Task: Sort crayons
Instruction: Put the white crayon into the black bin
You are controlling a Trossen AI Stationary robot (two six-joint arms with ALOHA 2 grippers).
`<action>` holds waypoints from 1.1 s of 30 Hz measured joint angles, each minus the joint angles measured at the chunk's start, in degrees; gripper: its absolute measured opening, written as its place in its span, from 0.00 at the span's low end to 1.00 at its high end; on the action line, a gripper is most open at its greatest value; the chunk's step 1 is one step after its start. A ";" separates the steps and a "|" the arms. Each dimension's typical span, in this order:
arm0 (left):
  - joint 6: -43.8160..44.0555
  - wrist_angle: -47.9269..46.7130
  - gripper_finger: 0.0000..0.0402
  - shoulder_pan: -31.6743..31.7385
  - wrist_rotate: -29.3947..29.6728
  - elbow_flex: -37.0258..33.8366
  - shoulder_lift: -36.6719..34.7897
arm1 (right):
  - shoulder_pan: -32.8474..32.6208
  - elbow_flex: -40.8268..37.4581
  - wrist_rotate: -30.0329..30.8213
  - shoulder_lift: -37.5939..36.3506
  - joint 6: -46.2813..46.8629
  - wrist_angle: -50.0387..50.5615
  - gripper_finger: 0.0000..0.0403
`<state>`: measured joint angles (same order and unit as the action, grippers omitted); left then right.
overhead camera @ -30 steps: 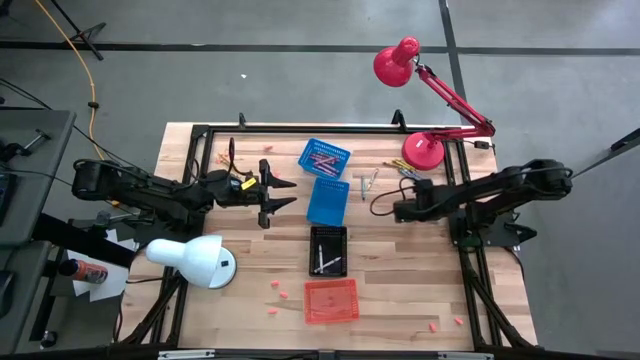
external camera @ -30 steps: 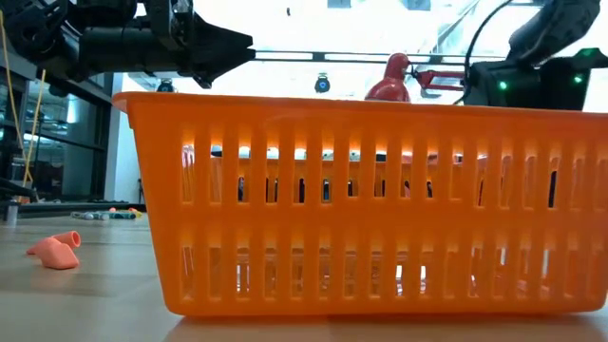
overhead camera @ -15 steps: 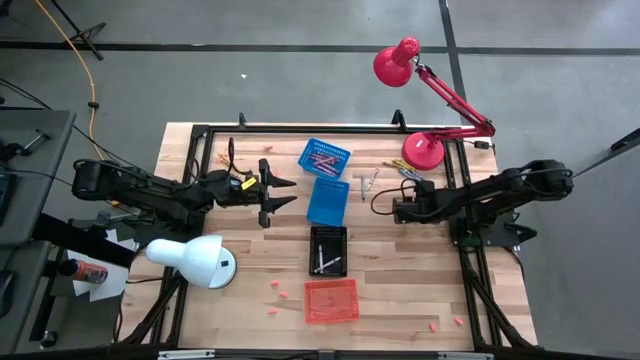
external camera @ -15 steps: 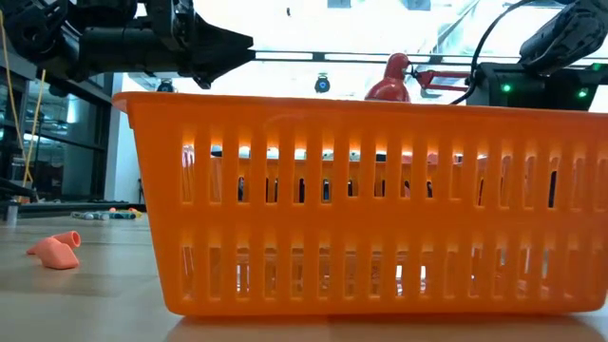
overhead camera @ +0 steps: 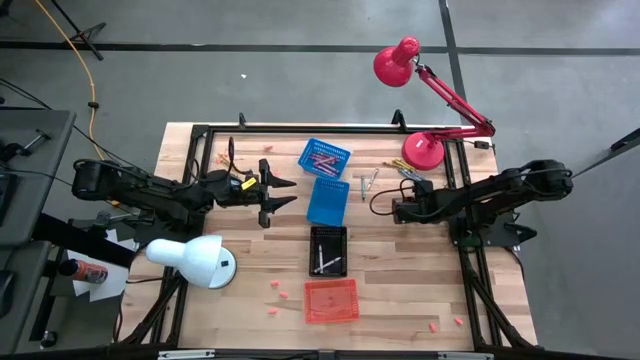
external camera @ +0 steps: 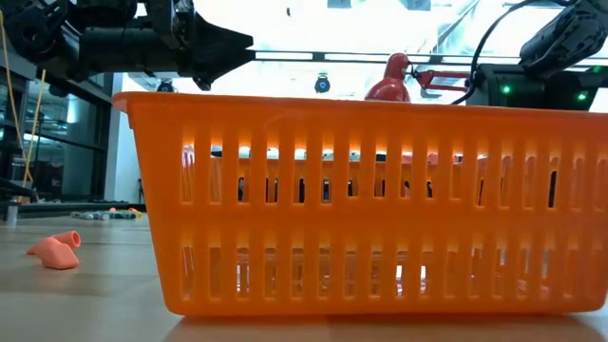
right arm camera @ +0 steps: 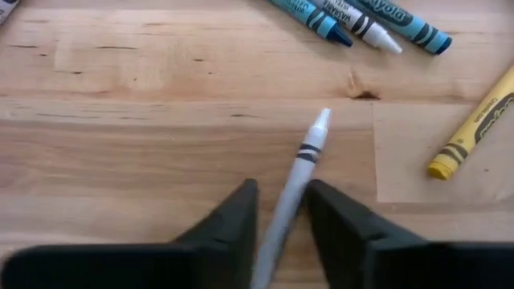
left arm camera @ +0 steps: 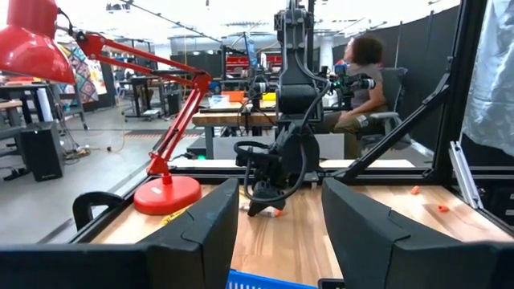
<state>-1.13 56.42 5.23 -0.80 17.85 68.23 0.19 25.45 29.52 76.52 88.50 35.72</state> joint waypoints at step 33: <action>-2.57 0.48 0.42 0.00 5.57 0.02 0.00 | -2.55 -2.24 -9.50 0.03 -84.21 -84.37 0.01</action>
<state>-3.70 56.90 5.23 4.78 17.87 68.23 -2.36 23.20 20.02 76.55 4.28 -48.65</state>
